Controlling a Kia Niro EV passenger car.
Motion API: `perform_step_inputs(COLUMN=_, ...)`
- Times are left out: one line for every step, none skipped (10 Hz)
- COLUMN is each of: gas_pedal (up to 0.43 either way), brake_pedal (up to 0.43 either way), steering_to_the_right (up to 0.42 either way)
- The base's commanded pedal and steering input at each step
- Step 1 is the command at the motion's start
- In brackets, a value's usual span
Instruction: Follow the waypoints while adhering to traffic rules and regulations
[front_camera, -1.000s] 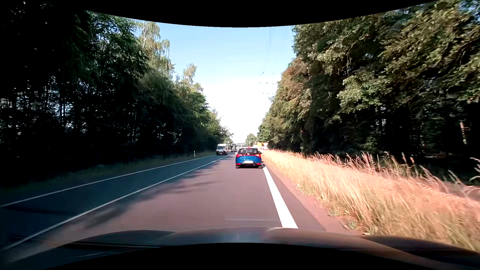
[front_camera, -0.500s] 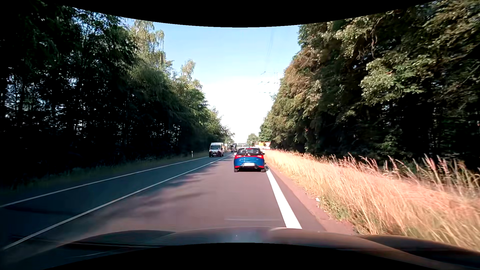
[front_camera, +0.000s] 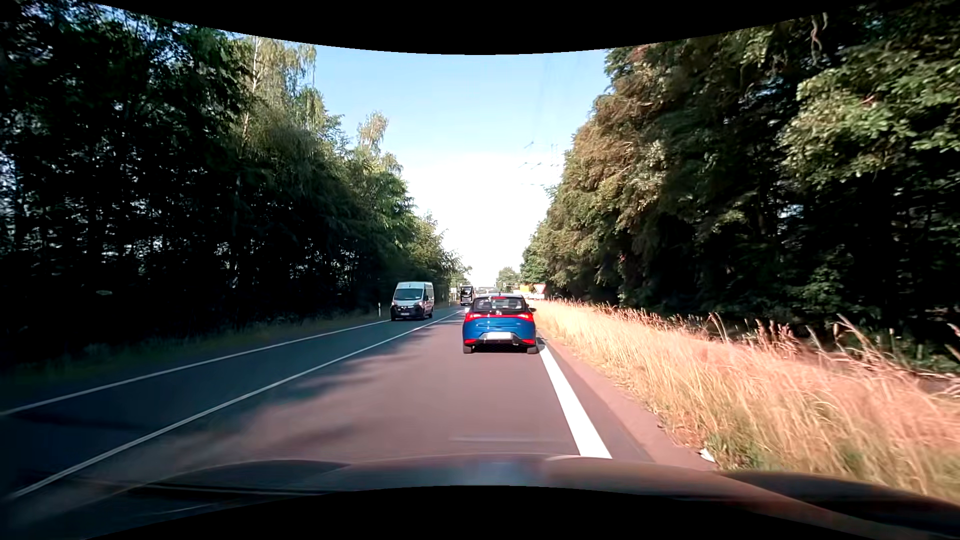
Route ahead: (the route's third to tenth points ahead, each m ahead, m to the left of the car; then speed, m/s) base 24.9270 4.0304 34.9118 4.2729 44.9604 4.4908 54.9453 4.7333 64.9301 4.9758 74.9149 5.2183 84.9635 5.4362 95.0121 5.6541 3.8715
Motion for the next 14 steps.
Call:
perform_step_inputs(gas_pedal=0.0, brake_pedal=0.11, steering_to_the_right=-0.016)
perform_step_inputs(gas_pedal=0.0, brake_pedal=0.11, steering_to_the_right=-0.016)
perform_step_inputs(gas_pedal=0.0, brake_pedal=0.11, steering_to_the_right=-0.016)
perform_step_inputs(gas_pedal=0.0, brake_pedal=0.11, steering_to_the_right=-0.015)
perform_step_inputs(gas_pedal=0.0, brake_pedal=0.11, steering_to_the_right=-0.015)
perform_step_inputs(gas_pedal=0.0, brake_pedal=0.091, steering_to_the_right=-0.015)
perform_step_inputs(gas_pedal=0.0, brake_pedal=0.049, steering_to_the_right=-0.013)
perform_step_inputs(gas_pedal=0.0, brake_pedal=0.018, steering_to_the_right=-0.011)
perform_step_inputs(gas_pedal=0.0, brake_pedal=0.006, steering_to_the_right=-0.01)
perform_step_inputs(gas_pedal=0.0, brake_pedal=0.0, steering_to_the_right=-0.009)
perform_step_inputs(gas_pedal=0.0, brake_pedal=0.0, steering_to_the_right=-0.008)
perform_step_inputs(gas_pedal=0.0, brake_pedal=0.0, steering_to_the_right=-0.008)
perform_step_inputs(gas_pedal=0.0, brake_pedal=0.0, steering_to_the_right=-0.008)
perform_step_inputs(gas_pedal=0.0, brake_pedal=0.0, steering_to_the_right=-0.008)
